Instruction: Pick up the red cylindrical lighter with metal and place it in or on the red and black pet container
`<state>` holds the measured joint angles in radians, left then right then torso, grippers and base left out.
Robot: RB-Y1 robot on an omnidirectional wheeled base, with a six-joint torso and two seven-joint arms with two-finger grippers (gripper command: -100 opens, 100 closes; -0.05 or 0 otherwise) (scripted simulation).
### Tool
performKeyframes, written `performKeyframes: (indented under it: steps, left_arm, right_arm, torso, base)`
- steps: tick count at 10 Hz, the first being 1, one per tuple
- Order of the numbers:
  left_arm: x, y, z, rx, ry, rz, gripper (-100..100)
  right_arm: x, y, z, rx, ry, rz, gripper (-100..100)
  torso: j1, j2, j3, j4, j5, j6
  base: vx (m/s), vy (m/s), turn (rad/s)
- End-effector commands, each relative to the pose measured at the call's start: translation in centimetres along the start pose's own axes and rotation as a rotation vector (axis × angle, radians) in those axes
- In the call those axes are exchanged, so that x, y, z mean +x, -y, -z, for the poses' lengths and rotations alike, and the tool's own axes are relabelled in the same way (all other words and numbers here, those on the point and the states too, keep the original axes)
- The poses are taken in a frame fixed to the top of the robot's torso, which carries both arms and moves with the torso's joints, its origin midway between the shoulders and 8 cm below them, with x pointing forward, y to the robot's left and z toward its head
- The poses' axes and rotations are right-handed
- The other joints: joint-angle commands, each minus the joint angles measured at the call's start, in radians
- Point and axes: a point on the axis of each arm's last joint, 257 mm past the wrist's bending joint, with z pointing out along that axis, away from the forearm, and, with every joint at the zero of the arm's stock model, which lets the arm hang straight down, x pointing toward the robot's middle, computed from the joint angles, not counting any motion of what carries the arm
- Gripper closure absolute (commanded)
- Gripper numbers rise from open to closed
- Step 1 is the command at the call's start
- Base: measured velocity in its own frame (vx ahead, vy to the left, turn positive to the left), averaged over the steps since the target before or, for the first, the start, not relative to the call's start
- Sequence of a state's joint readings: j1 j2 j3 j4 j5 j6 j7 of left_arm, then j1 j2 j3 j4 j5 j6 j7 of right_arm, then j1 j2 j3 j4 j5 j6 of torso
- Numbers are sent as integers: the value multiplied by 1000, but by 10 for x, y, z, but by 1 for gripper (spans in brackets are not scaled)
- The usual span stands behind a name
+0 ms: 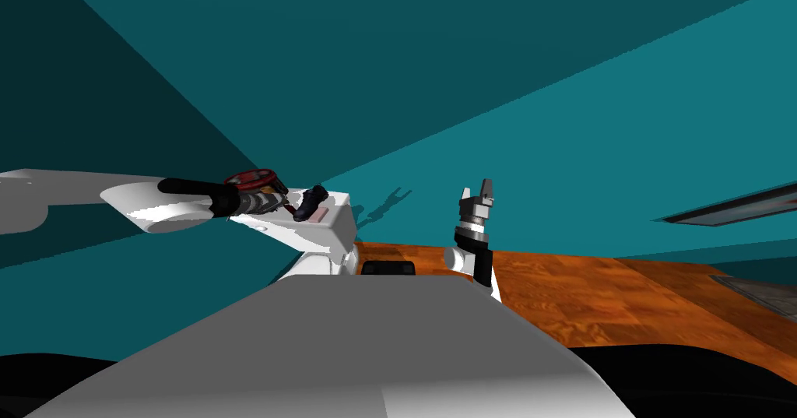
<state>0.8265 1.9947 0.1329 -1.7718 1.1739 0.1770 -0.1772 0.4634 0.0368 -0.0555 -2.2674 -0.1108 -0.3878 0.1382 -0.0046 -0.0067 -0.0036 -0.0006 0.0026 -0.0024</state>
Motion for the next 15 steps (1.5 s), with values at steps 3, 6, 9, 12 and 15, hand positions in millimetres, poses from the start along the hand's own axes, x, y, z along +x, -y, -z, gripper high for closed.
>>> performKeyframes:
  steps: [3, 6, 9, 12, 15]
  left_arm:
    - [-1, 6, 0, -3, -7, -10, 100]
    - [-3, 28, 1, 7, -16, -33, 100]
    - [-14, 22, 1, 31, 20, -26, 100]
    - [-33, 21, 5, 70, 74, -23, 100]
    - [-57, 17, 10, 114, 145, -20, 100]
  right_arm:
    - [0, 0, 0, 0, 0, 0, 0]
    - [0, 0, 0, 0, 0, 0, 0]
    - [0, 0, 0, 0, 0, 0, 0]
    - [0, 0, 0, 0, 0, 0, 0]
    - [0, 0, 0, 0, 0, 0, 0]
  torso:
    - [0, 0, 0, 0, 0, 0]
    - [0, 2, 1, 0, 0, 0]
    - [-1, 1, 0, 0, 0, 0]
    - [-1, 3, 2, 1, 0, 1]
    - [-1, 3, 2, 1, -1, 0]
  base:
    - [-4, 1, 42]
    - [-19, 0, 105]
    - [-12, -1, -14]
    - [-47, -2, -65]
    - [-42, -15, -61]
